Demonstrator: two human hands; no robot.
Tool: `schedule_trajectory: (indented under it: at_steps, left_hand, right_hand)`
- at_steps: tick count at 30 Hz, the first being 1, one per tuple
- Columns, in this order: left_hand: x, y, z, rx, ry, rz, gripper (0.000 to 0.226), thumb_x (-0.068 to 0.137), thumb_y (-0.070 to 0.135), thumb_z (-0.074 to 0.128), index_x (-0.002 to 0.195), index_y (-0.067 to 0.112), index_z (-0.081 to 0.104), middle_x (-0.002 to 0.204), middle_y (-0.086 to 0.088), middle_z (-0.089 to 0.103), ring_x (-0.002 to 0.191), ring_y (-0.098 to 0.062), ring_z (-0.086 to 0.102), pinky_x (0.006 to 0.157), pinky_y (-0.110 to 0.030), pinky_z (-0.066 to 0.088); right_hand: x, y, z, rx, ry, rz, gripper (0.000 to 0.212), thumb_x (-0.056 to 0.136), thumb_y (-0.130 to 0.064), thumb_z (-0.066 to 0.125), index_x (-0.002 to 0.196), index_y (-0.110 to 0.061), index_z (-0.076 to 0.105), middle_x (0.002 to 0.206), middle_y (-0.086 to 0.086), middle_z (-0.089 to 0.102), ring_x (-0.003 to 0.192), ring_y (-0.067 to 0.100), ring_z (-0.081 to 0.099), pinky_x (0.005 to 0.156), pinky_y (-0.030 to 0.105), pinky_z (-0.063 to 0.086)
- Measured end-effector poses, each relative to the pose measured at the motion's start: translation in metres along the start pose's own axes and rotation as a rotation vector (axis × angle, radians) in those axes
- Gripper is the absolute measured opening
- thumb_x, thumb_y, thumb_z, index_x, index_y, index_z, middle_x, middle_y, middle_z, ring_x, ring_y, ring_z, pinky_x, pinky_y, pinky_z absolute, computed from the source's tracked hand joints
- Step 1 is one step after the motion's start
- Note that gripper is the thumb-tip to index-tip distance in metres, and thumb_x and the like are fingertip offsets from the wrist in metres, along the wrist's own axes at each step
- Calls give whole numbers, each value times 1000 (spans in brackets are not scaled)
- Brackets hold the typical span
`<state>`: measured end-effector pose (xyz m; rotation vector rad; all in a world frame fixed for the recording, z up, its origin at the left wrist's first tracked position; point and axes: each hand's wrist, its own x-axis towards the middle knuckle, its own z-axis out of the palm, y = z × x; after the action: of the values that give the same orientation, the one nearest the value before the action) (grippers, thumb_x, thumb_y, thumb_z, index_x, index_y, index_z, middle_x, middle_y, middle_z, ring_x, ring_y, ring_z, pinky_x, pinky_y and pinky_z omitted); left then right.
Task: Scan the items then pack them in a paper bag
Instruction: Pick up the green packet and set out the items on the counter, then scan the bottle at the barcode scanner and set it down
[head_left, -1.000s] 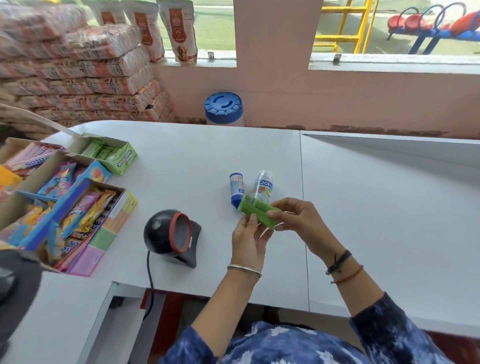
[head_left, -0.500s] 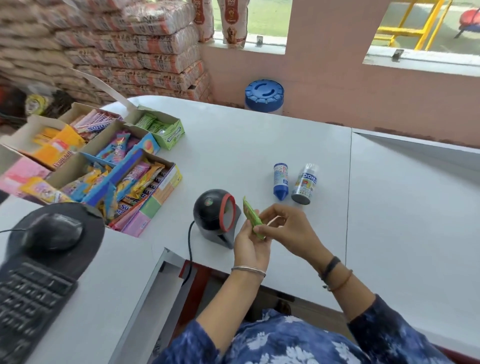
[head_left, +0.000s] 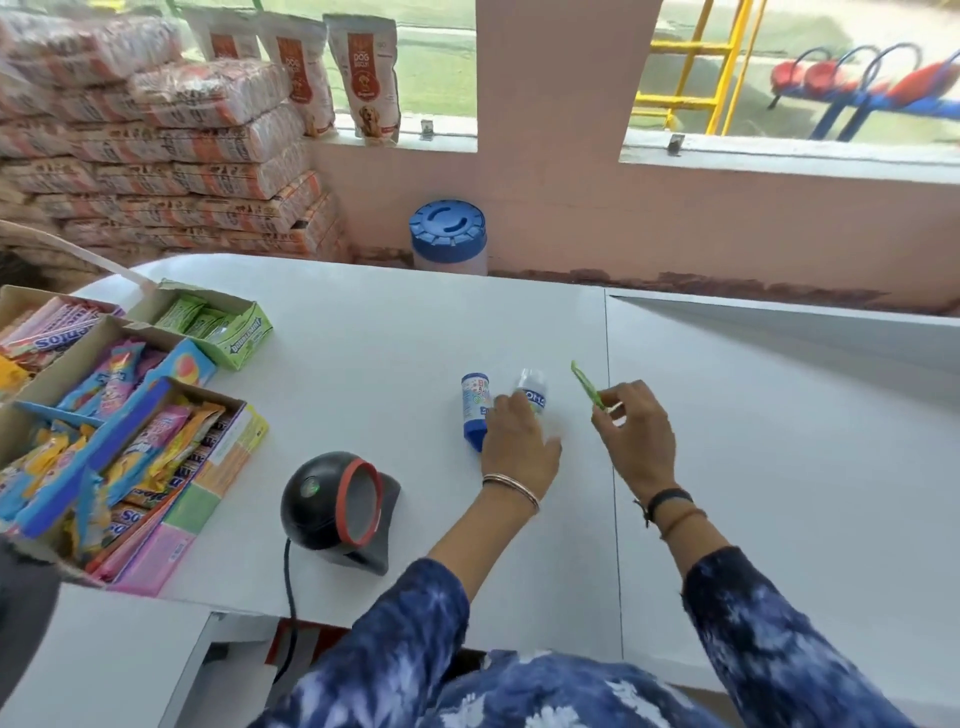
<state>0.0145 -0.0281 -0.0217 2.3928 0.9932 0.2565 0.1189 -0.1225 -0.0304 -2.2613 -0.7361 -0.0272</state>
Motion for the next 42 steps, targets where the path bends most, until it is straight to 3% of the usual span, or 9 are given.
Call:
schedule_trajectory:
  at_steps: [6, 9, 13, 17, 20, 29, 32, 37, 42]
  left_hand:
    - [15, 3, 22, 282, 53, -142, 69, 52, 23, 85, 112, 4, 57, 110, -17, 63, 91, -28, 65, 66, -28, 57]
    - [20, -2, 23, 123, 14, -151, 55, 76, 16, 65, 122, 0, 40, 128, -20, 41, 110, -30, 51, 89, -31, 48]
    - [12, 2, 3, -658, 13, -396, 35, 77, 10, 64, 105, 6, 42, 112, -16, 52, 87, -28, 61, 70, -35, 59]
    - [-10, 8, -23, -1575, -135, -679, 12, 90, 9, 45, 99, 1, 47, 93, -22, 59, 64, -27, 67, 45, -26, 58]
    - [-31, 12, -29, -1769, -151, -684, 20, 94, 17, 39, 86, 11, 56, 87, -17, 62, 78, -30, 61, 53, -28, 58]
    - [-59, 20, -17, -1308, -5, -347, 52, 76, -4, 68, 103, 23, 34, 101, 5, 55, 79, -7, 67, 63, -12, 56]
    - [-64, 12, -19, -1427, 18, -339, 42, 81, -2, 63, 105, 26, 43, 108, -2, 59, 80, -8, 71, 66, -18, 58]
    - [-79, -7, -28, -1676, 51, -359, 74, 66, 44, 75, 124, 14, 41, 117, -9, 59, 83, -13, 73, 71, -18, 58]
    - [-90, -31, -40, -1827, 214, -402, 90, 57, 59, 70, 129, 12, 41, 111, -5, 62, 82, -11, 73, 73, -21, 59]
  right_hand:
    - [30, 9, 37, -230, -232, -127, 18, 76, 2, 59, 92, -4, 65, 95, 15, 61, 81, 37, 59, 62, 36, 46]
    - [32, 11, 43, -156, -213, -160, 28, 73, 1, 58, 99, -6, 65, 97, 13, 62, 85, 32, 57, 74, 36, 44]
    - [16, -5, 40, 265, -99, 112, 14, 89, -16, 56, 100, -7, 58, 94, 8, 63, 79, 21, 58, 70, 24, 50]
    - [12, -28, 30, 1049, -487, 596, 39, 92, -46, 44, 115, -16, 53, 109, 11, 65, 90, 22, 67, 70, 28, 58]
    - [10, -39, 17, 1351, -656, 658, 47, 94, -47, 35, 125, -14, 48, 113, 15, 67, 94, 25, 68, 75, 36, 59]
    - [4, -58, 0, 1212, -613, 472, 66, 80, -51, 56, 127, -6, 44, 101, 11, 65, 81, 18, 69, 64, 29, 60]
    - [0, -71, -6, 1132, -606, 367, 38, 86, -42, 52, 108, -11, 49, 90, 5, 61, 75, 11, 69, 64, 25, 59]
    - [-14, -98, 2, 989, -681, 323, 39, 81, -23, 63, 114, -9, 47, 111, 16, 64, 95, 25, 66, 86, 42, 54]
    - [-41, -128, 19, 848, -667, 177, 49, 82, -12, 67, 123, -10, 39, 111, 8, 58, 98, 17, 60, 78, 24, 56]
